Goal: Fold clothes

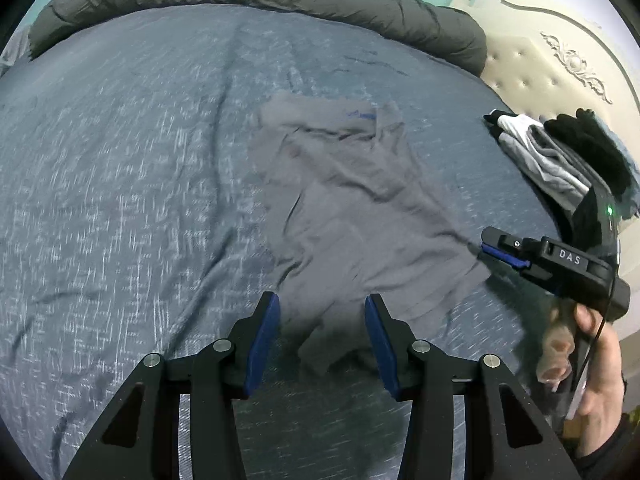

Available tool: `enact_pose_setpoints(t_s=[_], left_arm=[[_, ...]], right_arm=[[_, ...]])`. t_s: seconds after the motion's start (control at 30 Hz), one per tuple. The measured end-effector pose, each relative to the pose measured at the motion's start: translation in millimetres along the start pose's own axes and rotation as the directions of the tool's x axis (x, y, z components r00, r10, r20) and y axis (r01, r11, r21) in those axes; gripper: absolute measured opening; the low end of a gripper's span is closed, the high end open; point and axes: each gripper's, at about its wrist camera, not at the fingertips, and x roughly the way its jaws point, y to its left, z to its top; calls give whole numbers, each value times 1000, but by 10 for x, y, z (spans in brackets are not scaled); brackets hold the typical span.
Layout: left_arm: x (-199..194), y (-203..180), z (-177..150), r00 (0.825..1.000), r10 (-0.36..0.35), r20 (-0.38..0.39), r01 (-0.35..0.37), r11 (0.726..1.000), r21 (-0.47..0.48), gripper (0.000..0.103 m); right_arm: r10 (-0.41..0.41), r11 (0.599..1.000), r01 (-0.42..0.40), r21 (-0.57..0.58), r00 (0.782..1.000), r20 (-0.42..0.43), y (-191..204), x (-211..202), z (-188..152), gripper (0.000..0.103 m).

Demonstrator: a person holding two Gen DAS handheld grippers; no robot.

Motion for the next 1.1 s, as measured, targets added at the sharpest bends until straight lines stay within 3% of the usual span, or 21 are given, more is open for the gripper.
enact_pose_setpoints(t_s=[0.2,0.3,0.4,0.83,1.1], left_arm=[[60,98,-70,1000,-12,7,12,1000,-21,49],[57,132,-70,1000,-18,7,19,1000,-24,49],[53,167,-69,1000,-25,7,25,999,-27,49],[-41,294,-52,998,-59,19,60,997,-57,54],[-36,351,-65,992,-125,-1,124,987,-106,55]], right_arm=[[-47,998,46,-43,999,-9,19,72,-15,25],[-64,996,63,-63,998,-7,68,109,-23,7],[-69,996,69,-61,998,-1,115,142,-18,3],[-51,998,56,-43,994,96,37,-219,82,1],[-65,998,63,23,994,89,-200,-190,133,1]])
